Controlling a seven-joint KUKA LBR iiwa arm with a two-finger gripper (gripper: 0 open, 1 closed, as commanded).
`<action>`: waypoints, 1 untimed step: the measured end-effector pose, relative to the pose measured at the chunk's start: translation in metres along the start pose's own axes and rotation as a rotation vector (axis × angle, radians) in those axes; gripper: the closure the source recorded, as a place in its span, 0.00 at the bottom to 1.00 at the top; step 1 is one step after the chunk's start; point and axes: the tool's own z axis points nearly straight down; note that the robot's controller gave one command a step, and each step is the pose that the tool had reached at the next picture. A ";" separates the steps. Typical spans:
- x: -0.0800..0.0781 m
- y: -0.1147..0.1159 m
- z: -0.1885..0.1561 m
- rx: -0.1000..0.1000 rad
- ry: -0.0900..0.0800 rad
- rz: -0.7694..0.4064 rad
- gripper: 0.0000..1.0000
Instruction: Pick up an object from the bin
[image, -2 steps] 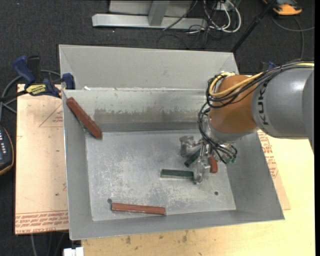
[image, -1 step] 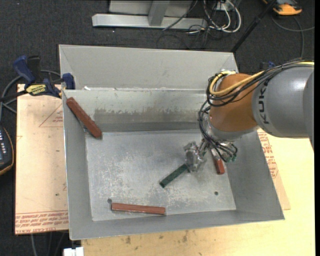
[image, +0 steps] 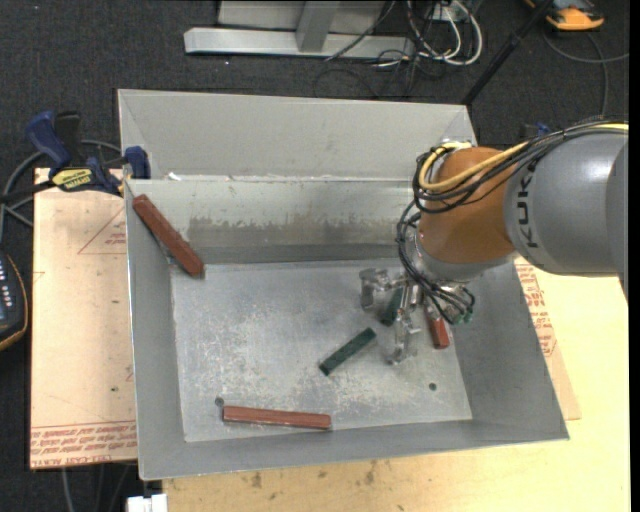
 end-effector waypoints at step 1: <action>0.010 0.046 0.008 -0.002 0.001 -0.342 0.00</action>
Offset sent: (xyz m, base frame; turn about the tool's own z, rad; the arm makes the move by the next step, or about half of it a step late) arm -0.0219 0.0396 -0.0076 -0.3422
